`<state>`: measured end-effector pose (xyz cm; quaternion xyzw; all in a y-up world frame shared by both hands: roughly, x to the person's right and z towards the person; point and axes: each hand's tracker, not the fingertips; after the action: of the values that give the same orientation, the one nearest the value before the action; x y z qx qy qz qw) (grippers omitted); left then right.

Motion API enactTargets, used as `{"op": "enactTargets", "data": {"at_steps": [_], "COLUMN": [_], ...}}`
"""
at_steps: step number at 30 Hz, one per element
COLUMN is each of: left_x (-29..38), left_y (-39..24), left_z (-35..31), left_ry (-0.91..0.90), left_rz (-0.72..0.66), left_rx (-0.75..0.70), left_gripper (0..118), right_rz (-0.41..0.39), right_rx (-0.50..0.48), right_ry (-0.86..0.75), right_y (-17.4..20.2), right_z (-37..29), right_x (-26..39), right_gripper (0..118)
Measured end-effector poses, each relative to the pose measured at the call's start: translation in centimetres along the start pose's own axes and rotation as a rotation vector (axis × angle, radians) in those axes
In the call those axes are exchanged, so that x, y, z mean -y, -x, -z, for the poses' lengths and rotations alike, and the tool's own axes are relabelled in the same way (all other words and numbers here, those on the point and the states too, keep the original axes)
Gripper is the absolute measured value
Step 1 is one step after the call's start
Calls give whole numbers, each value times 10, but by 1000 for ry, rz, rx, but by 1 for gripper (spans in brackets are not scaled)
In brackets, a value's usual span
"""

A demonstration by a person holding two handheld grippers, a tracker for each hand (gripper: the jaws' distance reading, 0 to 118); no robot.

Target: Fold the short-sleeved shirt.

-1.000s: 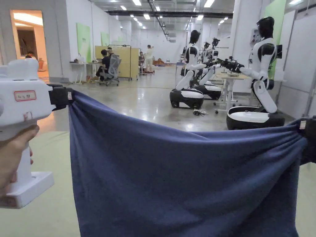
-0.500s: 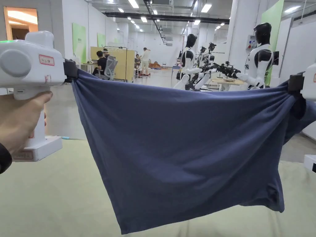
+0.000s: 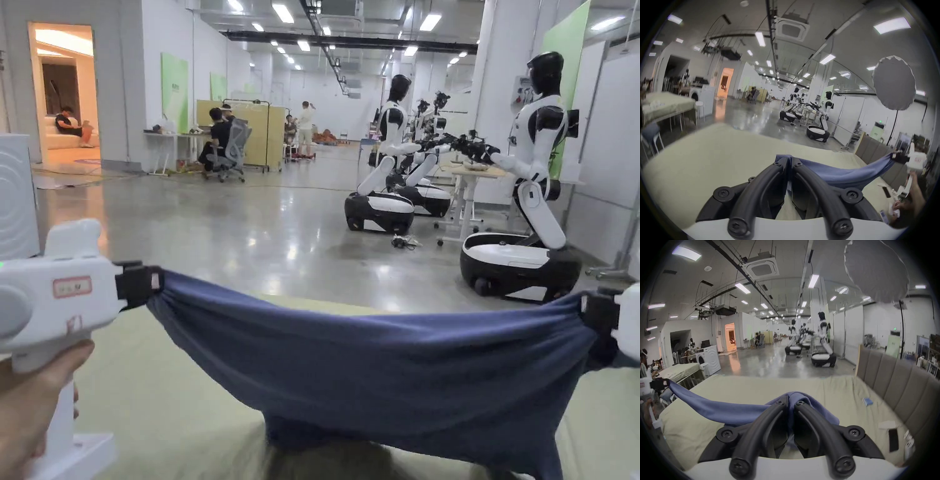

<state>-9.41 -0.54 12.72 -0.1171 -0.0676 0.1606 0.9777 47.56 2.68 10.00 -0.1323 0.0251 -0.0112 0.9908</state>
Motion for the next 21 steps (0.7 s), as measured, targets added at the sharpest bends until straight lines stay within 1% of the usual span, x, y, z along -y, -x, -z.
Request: {"op": "enactTargets", "data": {"at_steps": [1,2,3,4,5,6,7,8,9,10,11,12,13,15,16,18,19,21], "left_x": [17,34,56,74,90,107,121,135,148,160,173,187,195,219,228,244,251,260], "left_y": [6,12,15,16,17,20,24,28,32,37,39,41,44,47,50,51,53,58], "left_z": [-14,-29,-50,-65,-82,-98,-113,-128,-143,-156,-167,-181,-186,-203,-206,-211,-211,-210], "left_ry": [-9,16,-14,-15,30,26,57,96,82,123,150,156,186,240,270,313,334,351], "left_rz": [-40,-59,-44,-39,-25,-33,-51,-79,-113,-134,-148,-171,-176,-164,-170,-172,-179,-180], "left_rx": [5,37,23,15,6,1,2,7,-7,7,-14,-33,-11,-66,-52,-80,-74,-91], "left_gripper": [6,6,6,6,6,6,6,6,6,6,6,6,6,6,6,6,6,6], "right_rz": [16,40,39,46,67,91,136,189,225,256,288,294,296,308,308,323,326,316], "right_rx": [-18,-6,-21,-2,10,6,17,-3,-9,17,14,5,28,32,38,49,40,53], "right_ry": [36,36,69,74,85,118,114,147,171,170,197,227,249,310,336,385,386,406], "right_y": [-1,-3,-4,-7,-7,-9,-9,-12,-13,-13,-14,-12,-10,-8,-7,-6,-6,-4], "right_z": [-9,-19,-30,-41,-56,-70,-84,-99,-115,-130,-143,-158,-170,-190,-196,-205,-208,-207], "right_x": [20,43,66,88,114,136,156,175,193,211,225,240,254,279,288,306,311,315], "right_gripper": [6,6,6,6,6,6,6,6,6,6,6,6,6,6,6,6,6,6]}}
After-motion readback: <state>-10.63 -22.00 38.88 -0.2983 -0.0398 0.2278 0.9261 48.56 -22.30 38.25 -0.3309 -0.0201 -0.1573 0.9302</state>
